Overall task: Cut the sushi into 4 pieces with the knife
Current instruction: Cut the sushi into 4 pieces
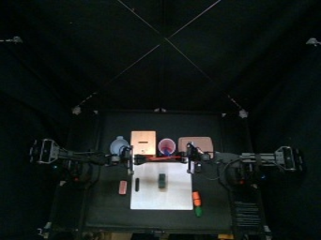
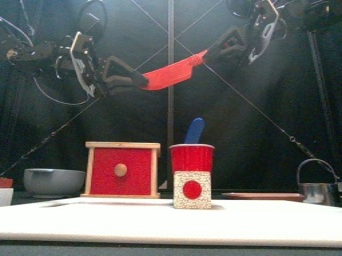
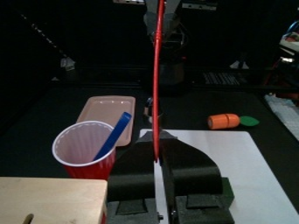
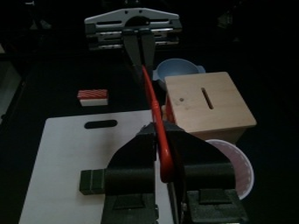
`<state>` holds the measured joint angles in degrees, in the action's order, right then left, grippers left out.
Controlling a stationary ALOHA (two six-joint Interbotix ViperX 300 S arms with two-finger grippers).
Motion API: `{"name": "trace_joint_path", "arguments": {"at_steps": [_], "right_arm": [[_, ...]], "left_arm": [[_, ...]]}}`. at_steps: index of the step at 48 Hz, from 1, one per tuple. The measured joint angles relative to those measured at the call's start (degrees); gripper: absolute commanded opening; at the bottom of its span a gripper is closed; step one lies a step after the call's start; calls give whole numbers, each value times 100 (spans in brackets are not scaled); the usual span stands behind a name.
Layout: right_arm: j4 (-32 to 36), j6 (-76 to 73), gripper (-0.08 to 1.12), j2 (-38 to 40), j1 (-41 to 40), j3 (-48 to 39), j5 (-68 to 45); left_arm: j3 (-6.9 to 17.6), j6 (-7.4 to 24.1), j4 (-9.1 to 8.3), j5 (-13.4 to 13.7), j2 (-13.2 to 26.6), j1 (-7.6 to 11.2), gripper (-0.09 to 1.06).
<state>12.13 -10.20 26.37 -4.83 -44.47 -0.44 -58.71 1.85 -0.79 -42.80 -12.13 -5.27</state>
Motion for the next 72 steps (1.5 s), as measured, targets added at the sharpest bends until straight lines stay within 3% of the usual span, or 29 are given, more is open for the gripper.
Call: {"name": "trace_joint_path", "arguments": {"at_steps": [10, 24, 32, 51, 72], "right_arm": [[-272, 0, 7, -281, 79, -264, -9], [-589, 0, 6, -624, 246, -677, 0], [-642, 0, 6, -853, 404, -712, -9], [-773, 0, 6, -1529, 703, -677, 0], [-809, 0, 6, -1731, 738, -642, 0]], "left_arm": [[-62, 9, -220, -246, 492, 26, 9], [-88, -18, -237, -492, 624, 114, 9], [-97, -44, -193, -545, 765, 316, 9], [-9, -53, 202, -562, 1441, 835, 9], [53, -18, 712, -580, 1925, 1002, 8]]}}
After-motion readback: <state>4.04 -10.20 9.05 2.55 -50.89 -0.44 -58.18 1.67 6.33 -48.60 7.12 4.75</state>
